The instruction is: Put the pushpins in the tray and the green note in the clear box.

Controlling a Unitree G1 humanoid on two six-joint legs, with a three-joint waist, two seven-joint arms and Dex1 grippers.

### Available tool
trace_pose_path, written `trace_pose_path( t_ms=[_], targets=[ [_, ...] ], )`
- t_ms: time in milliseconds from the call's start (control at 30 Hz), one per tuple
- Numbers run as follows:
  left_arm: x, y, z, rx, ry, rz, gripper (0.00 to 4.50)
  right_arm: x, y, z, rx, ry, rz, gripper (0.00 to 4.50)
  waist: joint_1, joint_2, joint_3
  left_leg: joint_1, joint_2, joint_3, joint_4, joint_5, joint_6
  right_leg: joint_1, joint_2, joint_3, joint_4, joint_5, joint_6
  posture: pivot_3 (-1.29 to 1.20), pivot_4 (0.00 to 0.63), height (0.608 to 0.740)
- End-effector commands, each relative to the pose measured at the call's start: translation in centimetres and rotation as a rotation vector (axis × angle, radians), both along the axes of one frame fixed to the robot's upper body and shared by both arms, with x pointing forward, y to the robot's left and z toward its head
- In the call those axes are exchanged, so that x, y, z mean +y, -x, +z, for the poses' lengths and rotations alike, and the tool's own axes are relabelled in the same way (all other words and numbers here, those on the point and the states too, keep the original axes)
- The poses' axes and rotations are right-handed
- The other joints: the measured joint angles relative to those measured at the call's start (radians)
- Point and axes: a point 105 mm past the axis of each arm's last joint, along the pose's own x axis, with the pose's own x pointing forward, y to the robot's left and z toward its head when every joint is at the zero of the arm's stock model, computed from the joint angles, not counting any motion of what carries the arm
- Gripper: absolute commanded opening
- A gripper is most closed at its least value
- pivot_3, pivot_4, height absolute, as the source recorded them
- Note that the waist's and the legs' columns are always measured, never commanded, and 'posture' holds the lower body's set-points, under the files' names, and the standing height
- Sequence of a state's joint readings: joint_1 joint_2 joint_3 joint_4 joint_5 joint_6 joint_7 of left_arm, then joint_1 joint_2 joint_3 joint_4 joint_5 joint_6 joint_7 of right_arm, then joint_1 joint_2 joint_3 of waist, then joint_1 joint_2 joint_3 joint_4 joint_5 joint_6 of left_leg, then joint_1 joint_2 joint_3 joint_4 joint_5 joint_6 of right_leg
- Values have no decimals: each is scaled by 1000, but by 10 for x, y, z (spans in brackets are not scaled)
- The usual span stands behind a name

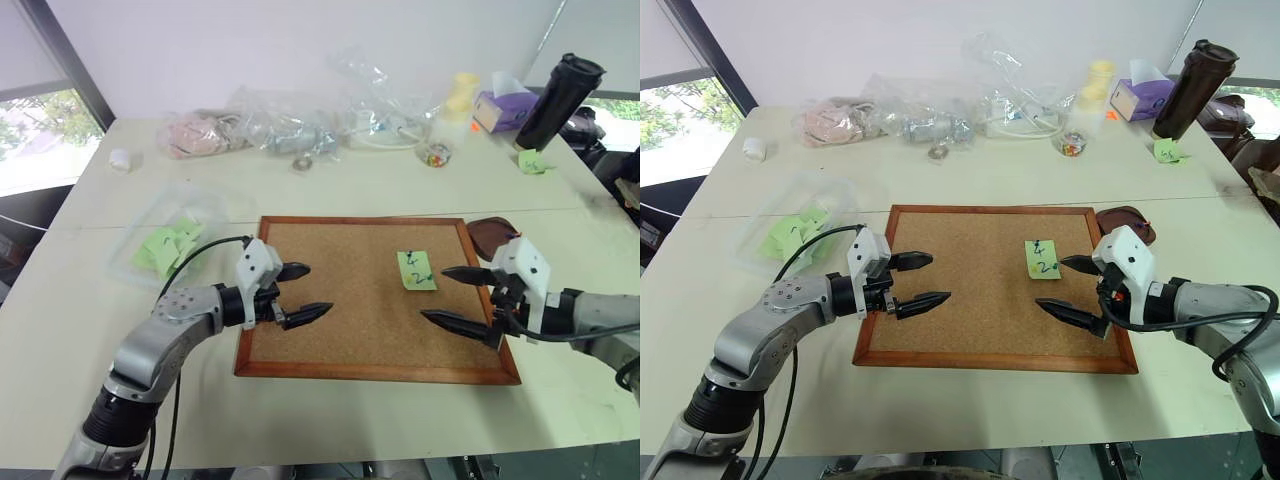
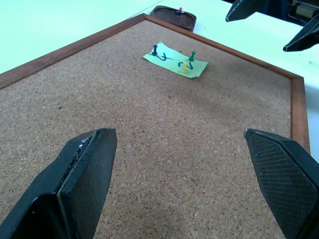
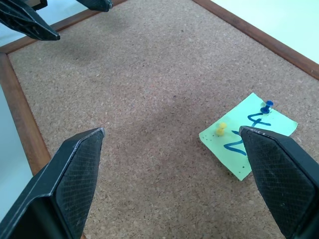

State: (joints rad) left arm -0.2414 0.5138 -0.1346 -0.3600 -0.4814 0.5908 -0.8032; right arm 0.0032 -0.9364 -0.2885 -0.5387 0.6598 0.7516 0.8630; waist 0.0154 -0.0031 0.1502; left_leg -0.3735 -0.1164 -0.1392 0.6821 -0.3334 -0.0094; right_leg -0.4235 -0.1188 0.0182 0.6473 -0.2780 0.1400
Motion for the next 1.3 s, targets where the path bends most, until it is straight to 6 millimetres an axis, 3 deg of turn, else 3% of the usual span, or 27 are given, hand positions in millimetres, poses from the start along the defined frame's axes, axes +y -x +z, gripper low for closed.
trace_pose_path(
  t_ms=[33, 633, 1033, 1133, 1300],
  targets=[
    [-1, 0, 7, -51, 15, -16, 4476, 1, -1, 6, -36, 4, 6, 4500, 1, 0, 0, 0, 0, 0, 0, 0, 0, 0, 0, 0, 0, 0, 0, 0, 150, 740],
    [4, -1, -4, -45, 16, -12, 4476, 4, 0, 5, -31, -2, 13, 4500, 0, 0, 0, 0, 0, 0, 0, 0, 0, 0, 0, 0, 0, 0, 0, 0, 150, 740],
    [-2, -1, -16, -67, 8, -55, 4476, 4, 1, 5, -29, -2, 10, 4500, 0, 0, 0, 0, 0, 0, 0, 0, 0, 0, 0, 0, 0, 0, 0, 0, 150, 740],
    [-3, -5, -25, -69, 3, -61, 3625, 4, 1, 5, -31, -4, 10, 4500, 0, 0, 0, 0, 0, 0, 0, 0, 0, 0, 0, 0, 0, 0, 0, 0, 150, 740],
    [-11, -8, -36, -92, -9, -94, 1062, 6, -2, 6, -37, -4, 21, 4500, 2, 0, 0, 0, 0, 0, 0, 0, 0, 0, 0, 0, 0, 0, 0, 0, 150, 740]
  ],
)
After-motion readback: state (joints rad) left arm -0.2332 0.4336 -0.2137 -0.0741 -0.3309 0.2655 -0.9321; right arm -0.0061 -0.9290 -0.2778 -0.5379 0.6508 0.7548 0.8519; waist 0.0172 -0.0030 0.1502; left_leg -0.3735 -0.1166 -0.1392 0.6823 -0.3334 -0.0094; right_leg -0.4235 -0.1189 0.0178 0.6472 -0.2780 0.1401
